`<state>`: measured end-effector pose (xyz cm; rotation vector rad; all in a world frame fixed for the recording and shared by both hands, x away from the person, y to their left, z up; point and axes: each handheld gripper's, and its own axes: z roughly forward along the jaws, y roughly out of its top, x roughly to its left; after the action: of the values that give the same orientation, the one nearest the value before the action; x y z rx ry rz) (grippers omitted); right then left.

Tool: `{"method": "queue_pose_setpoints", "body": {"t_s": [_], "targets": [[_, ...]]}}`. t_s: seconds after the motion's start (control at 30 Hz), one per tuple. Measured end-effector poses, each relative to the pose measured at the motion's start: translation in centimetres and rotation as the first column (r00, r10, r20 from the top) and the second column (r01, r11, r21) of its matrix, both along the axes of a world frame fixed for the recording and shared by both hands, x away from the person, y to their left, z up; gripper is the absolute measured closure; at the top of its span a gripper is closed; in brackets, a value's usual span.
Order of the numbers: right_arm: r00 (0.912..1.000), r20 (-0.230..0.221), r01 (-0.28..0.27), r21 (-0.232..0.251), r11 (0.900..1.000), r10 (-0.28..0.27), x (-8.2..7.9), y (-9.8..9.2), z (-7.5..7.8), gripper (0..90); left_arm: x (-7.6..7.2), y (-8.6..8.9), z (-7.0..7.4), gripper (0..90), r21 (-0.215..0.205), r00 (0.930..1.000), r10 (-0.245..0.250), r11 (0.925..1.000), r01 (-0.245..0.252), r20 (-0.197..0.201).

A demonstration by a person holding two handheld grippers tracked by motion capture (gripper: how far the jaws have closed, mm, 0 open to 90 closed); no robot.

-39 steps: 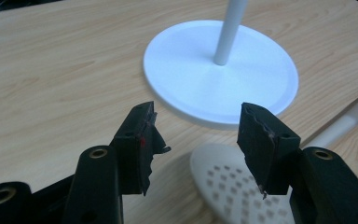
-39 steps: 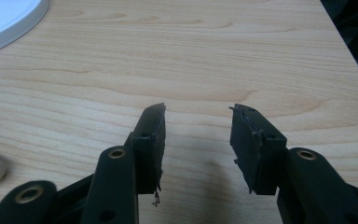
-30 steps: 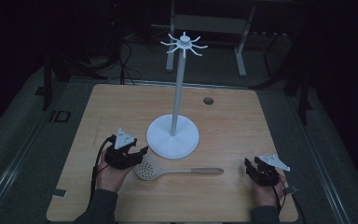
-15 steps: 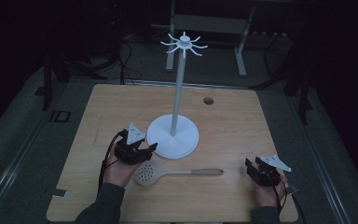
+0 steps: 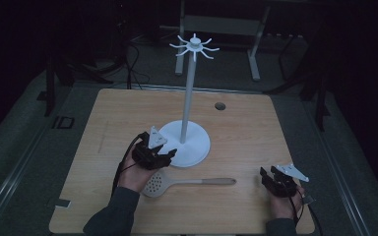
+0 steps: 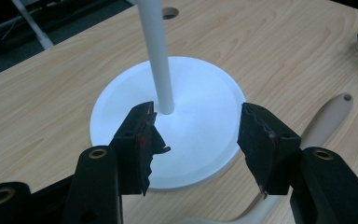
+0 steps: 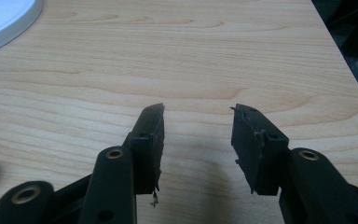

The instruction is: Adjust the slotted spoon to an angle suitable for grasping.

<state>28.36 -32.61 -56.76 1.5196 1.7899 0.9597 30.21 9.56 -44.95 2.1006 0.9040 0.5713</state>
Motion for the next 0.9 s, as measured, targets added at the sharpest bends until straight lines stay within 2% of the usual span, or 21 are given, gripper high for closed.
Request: {"method": "queue_pose_setpoints", "body": {"t_s": [0.6,0.7,0.9], "targets": [[1.0000,0.000,-0.001,0.000,1.000,0.001,0.1,0.0,0.0,52.5,0.5,-1.9,0.9,46.7,0.058,0.9978,-0.065,0.9961,0.066,-0.004],[1.0000,0.001,0.000,0.000,1.000,0.000,0.1,0.0,0.0,52.5,0.6,-2.2,1.0,46.8,0.075,0.9958,-0.091,0.9930,0.091,-0.008],[1.0000,0.000,0.003,0.001,1.000,-0.003,0.0,0.0,0.0,52.3,1.0,-2.8,1.1,47.7,0.085,0.9861,-0.163,0.9826,0.165,-0.032]]}}
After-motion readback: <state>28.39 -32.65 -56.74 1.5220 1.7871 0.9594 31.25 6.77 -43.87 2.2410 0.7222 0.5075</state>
